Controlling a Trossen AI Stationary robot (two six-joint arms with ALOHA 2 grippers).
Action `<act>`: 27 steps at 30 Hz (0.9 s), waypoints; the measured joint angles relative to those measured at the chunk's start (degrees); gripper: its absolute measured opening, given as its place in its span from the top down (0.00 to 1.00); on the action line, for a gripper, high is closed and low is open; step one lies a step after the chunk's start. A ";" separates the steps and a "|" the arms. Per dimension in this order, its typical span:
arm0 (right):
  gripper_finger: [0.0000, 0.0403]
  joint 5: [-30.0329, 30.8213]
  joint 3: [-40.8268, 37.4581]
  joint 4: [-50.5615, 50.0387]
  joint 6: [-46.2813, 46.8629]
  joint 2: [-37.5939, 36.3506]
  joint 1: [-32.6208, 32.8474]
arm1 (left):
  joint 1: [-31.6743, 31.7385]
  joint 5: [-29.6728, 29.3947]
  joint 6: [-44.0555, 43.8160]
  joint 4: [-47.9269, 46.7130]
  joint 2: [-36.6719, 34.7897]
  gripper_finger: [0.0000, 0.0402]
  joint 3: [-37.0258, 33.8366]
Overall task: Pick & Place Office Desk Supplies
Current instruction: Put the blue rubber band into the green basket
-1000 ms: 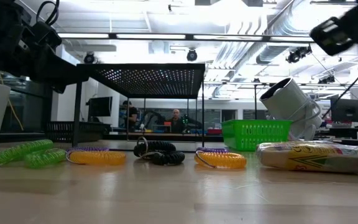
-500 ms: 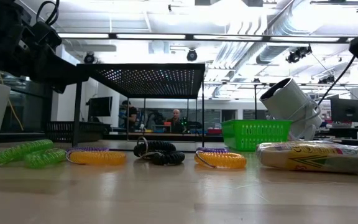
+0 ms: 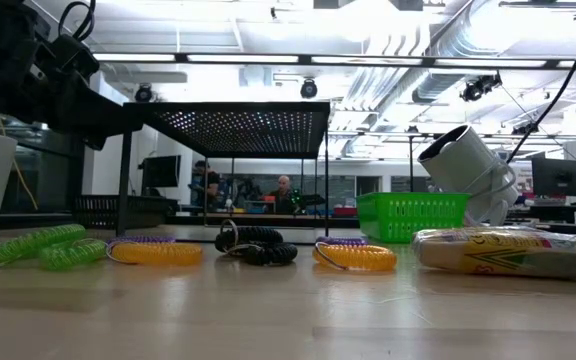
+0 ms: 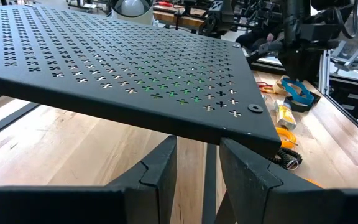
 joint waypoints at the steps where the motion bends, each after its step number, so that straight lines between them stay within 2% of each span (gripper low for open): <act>1: 0.81 0.04 0.00 -0.03 0.65 0.20 0.00 | -0.02 0.01 0.00 -0.01 0.02 0.71 0.00; 7: 0.81 0.13 0.00 -0.04 4.31 1.01 0.00 | -0.01 0.01 0.00 0.00 0.02 0.71 0.00; 27: 0.81 1.19 0.00 -0.95 7.56 1.01 1.18 | -0.01 0.00 0.00 0.01 0.01 0.71 0.00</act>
